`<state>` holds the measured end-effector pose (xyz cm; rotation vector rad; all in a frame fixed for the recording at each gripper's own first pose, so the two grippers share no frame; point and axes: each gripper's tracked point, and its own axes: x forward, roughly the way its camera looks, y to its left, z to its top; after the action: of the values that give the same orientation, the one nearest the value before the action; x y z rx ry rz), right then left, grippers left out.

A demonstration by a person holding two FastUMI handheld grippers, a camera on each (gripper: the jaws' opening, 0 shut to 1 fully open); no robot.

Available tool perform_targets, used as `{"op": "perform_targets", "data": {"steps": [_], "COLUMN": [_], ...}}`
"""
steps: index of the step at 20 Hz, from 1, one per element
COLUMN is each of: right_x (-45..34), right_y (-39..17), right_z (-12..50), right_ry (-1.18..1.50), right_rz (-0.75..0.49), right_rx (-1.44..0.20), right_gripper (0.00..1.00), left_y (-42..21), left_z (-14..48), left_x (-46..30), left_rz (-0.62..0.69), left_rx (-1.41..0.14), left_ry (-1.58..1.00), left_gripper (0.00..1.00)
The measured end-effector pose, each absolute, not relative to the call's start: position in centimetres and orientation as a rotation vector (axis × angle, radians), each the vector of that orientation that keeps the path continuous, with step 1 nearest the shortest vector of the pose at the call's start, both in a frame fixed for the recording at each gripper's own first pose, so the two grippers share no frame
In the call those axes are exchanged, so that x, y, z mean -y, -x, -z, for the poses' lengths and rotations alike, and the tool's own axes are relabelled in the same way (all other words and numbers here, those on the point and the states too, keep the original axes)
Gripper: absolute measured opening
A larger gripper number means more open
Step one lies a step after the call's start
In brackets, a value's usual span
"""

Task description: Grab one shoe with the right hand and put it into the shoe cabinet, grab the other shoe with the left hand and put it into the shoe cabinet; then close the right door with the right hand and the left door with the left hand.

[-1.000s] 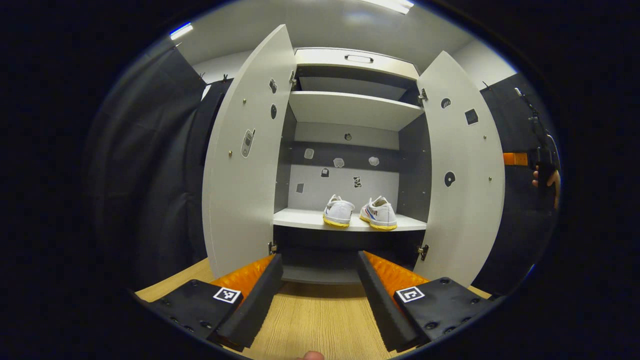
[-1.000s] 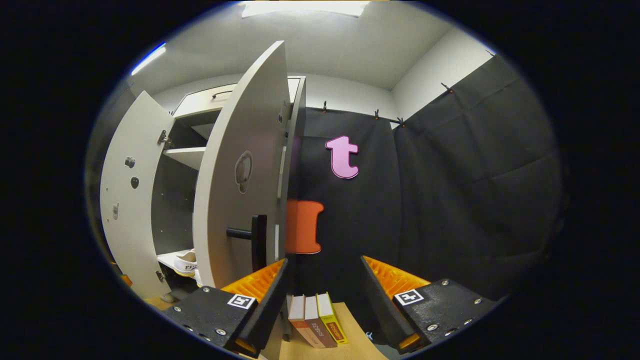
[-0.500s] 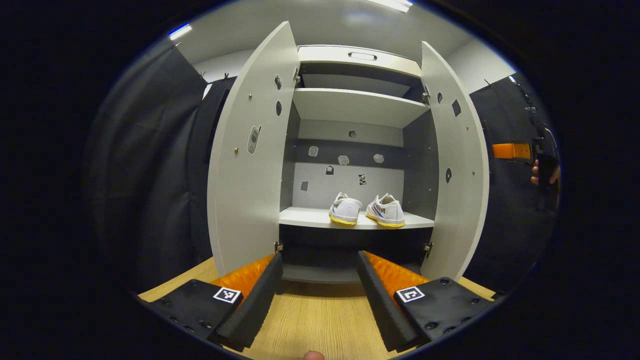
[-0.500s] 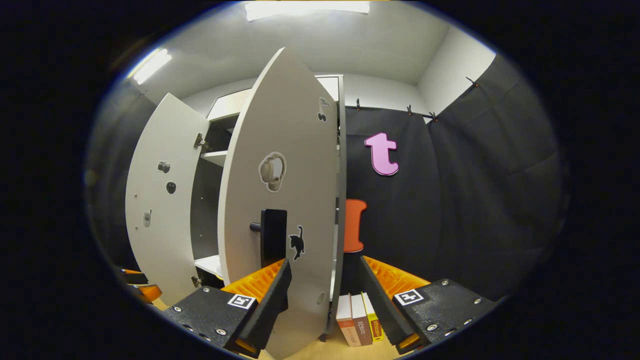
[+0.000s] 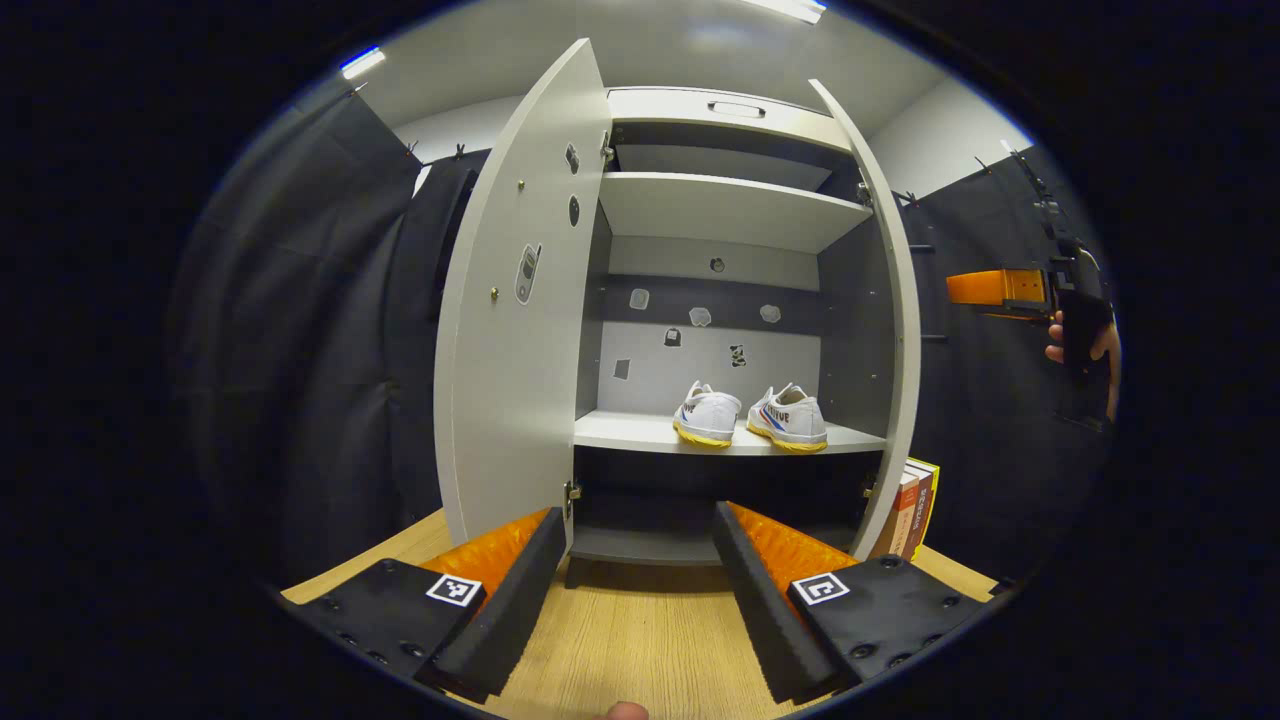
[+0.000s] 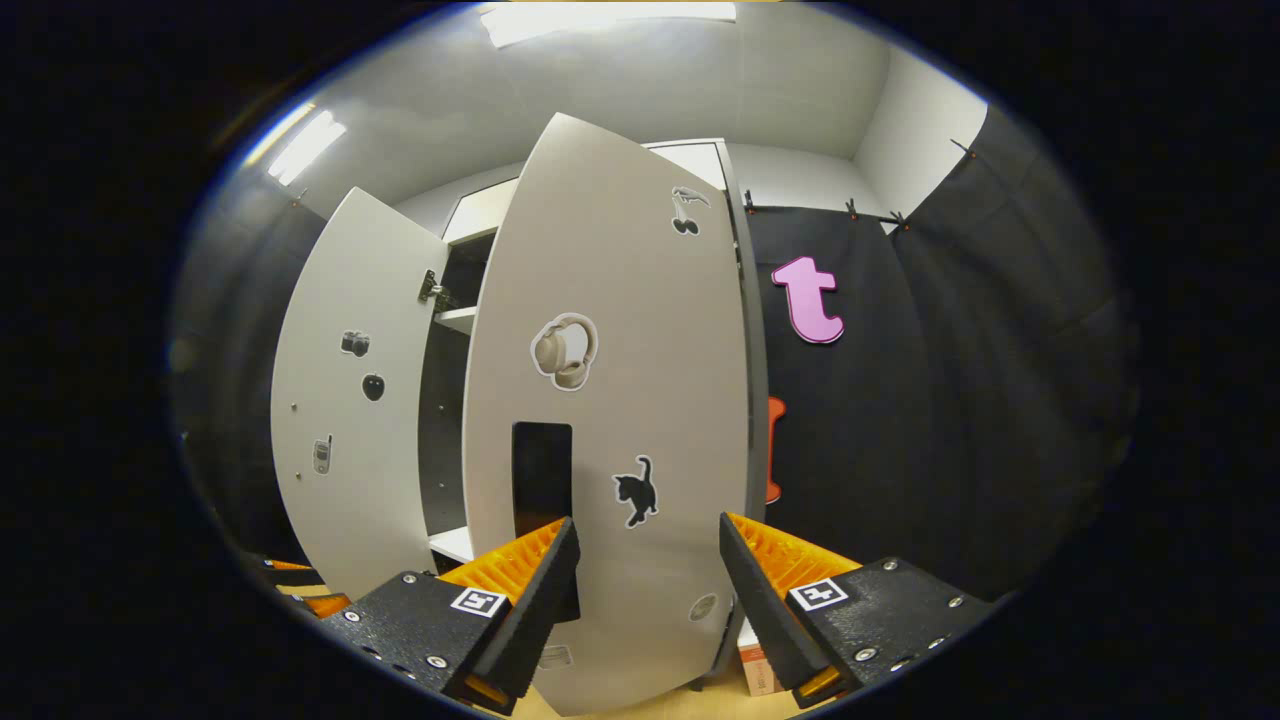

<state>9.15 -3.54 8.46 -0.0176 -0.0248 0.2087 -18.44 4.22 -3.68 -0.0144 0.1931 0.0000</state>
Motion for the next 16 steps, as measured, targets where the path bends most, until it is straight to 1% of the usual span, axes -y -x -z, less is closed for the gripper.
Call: {"op": "perform_targets", "data": {"steps": [1,7,16], "right_x": [2.9,-1.1,-3.4], "right_y": [-9.4,-11.6,-14.9], "right_z": [-8.4,-7.5,-7.3], "right_ry": [0.016,0.023,0.082], "right_rz": [-0.221,-0.277,-0.234], "right_rx": [0.024,0.018,0.03], "right_gripper": [0.89,0.89,0.89], "left_y": [18.5,18.5,18.5], "left_z": [3.6,4.1,4.4], "left_x": [-4.4,-5.5,-6.7], "left_rz": [-0.006,-0.035,-0.055], "left_rx": [-0.191,-0.201,-0.202], "left_ry": [0.014,0.019,0.023], "left_gripper": [0.97,0.97,0.97]}}
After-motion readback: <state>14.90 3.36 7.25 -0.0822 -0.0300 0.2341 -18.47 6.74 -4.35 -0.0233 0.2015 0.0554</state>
